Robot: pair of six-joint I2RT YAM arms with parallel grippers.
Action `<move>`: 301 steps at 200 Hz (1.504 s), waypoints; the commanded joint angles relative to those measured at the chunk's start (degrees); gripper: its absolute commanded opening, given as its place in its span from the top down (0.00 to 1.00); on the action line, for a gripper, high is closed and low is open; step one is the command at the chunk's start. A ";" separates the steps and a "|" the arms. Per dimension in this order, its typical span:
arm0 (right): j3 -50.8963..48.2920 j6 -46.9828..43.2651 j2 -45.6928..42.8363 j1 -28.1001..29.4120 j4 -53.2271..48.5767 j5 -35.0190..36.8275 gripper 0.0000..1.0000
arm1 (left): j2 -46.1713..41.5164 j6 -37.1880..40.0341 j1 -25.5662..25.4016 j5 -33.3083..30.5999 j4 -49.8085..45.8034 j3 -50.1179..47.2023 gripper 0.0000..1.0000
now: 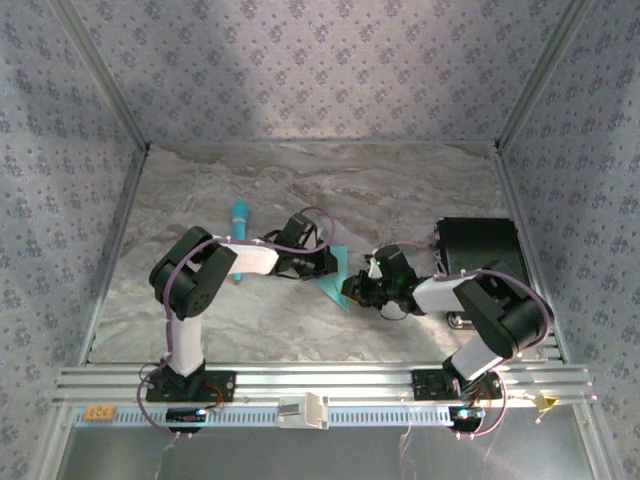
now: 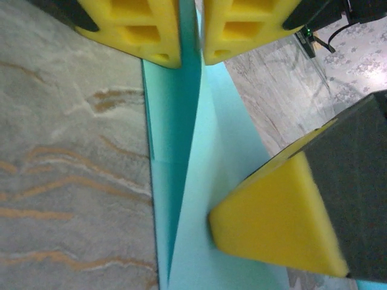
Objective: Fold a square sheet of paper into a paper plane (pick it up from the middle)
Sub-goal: Fourth fold the wing at the center of the table.
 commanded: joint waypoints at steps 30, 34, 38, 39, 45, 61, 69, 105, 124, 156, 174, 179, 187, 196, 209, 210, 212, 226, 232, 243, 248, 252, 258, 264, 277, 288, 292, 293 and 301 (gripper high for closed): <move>-2.55 -2.76 -2.04 0.72 -12.52 1.65 0.81 | 2.22 1.22 -0.22 -2.17 -3.51 0.00 0.92; -2.62 -2.74 -1.91 0.80 -12.48 1.68 0.82 | 2.22 1.14 -0.27 -2.16 -3.36 0.00 0.92; -2.70 -2.74 -1.80 0.77 -12.43 1.71 0.83 | 2.31 1.15 -0.25 -2.09 -3.35 0.00 0.92; -2.69 -2.74 -1.79 0.83 -12.44 1.70 0.84 | 2.31 1.12 -0.24 -2.08 -3.35 0.00 0.92; -2.90 -2.78 -1.45 0.89 -12.48 1.69 0.86 | 2.31 1.15 -0.22 -2.06 -3.31 0.00 0.92; -3.27 -2.41 -0.77 0.98 -12.37 1.75 0.89 | 2.22 1.18 -0.28 -2.08 -3.28 -0.10 0.92; -3.36 -2.27 -0.57 1.05 -12.30 1.85 0.90 | 2.22 1.16 -0.23 -2.15 -3.30 -0.09 0.92; -3.46 -2.35 -2.01 1.16 -13.05 2.52 0.90 | 2.22 1.14 -0.24 -2.10 -3.35 -0.10 0.92; -3.35 -2.37 -3.21 1.16 -13.40 2.00 0.83 | 2.18 1.15 -0.23 -2.08 -3.37 -0.09 0.92; -3.24 -3.29 -5.15 1.40 -15.51 1.50 0.80 | 2.22 1.18 -0.27 -2.08 -3.37 0.00 0.92; -3.38 -3.92 -6.06 1.45 -17.44 2.24 0.81 | 2.31 1.12 -0.22 -2.04 -3.30 0.00 0.92; -3.52 -4.05 -6.19 1.48 -17.84 2.37 0.82 | 2.31 1.10 -0.25 -2.03 -3.30 0.01 0.92; -3.62 -4.30 -6.22 1.48 -18.34 2.46 0.85 | 2.31 1.09 -0.26 -2.01 -3.26 -0.16 0.92; -3.92 -4.26 -6.20 1.46 -18.46 2.56 0.88 | 2.36 1.01 -0.23 -2.12 -3.21 -0.10 0.92; -4.24 -4.15 -6.10 1.50 -18.08 2.48 0.90 | 2.32 0.99 -0.29 -1.98 -3.09 -0.01 0.92; -4.25 -4.10 -6.09 1.50 -18.08 2.48 0.90 | 2.36 1.00 -0.26 -1.99 -3.09 0.00 0.92; -4.27 -4.09 -6.09 1.49 -18.06 2.45 0.90 | 2.39 1.00 -0.28 -1.93 -3.13 0.00 0.92; -4.34 -4.08 -6.10 1.56 -18.11 2.39 0.91 | 2.39 0.87 -0.27 -1.90 -3.08 0.00 0.92; -4.23 -4.10 -6.09 1.59 -18.06 2.32 0.91 | 2.33 0.94 -0.23 -1.90 -3.08 0.00 0.92; -4.05 -4.12 -6.15 1.56 -18.08 2.36 0.91 | 2.39 0.87 -0.26 -1.91 -3.00 -0.07 0.92; -3.99 -4.10 -6.22 1.55 -18.08 2.31 0.91 | 2.40 0.85 -0.24 -1.90 -3.00 -0.04 0.92; -3.98 -4.14 -6.25 1.55 -18.00 2.37 0.91 | 2.40 0.91 -0.25 -1.90 -3.00 -0.08 0.92; -3.83 -4.06 -6.37 1.63 -17.80 2.33 0.91 | 2.40 0.92 -0.24 -1.90 -3.00 -0.11 0.92; -3.70 -3.92 -6.49 1.67 -17.65 2.23 0.91 | 2.39 0.92 -0.24 -1.90 -3.04 -0.11 0.92; -3.50 -3.75 -6.99 1.64 -17.25 2.21 0.90 | 2.40 0.83 -0.24 -1.91 -2.92 -0.09 0.92; -3.26 -3.47 -7.88 1.64 -17.28 2.70 0.88 | 2.31 0.83 -0.25 -1.86 -2.91 -0.15 0.92; -3.24 -3.44 -8.36 1.64 -17.37 3.07 0.87 | 2.31 0.88 -0.23 -1.90 -2.91 -0.17 0.92; -3.22 -3.44 -8.46 1.58 -17.37 3.12 0.87 | 2.31 0.85 -0.22 -1.86 -2.91 -0.17 0.92; -2.97 -3.49 -9.75 1.50 -17.77 3.58 0.86 | 2.31 0.92 -0.28 -1.82 -2.91 -0.17 0.92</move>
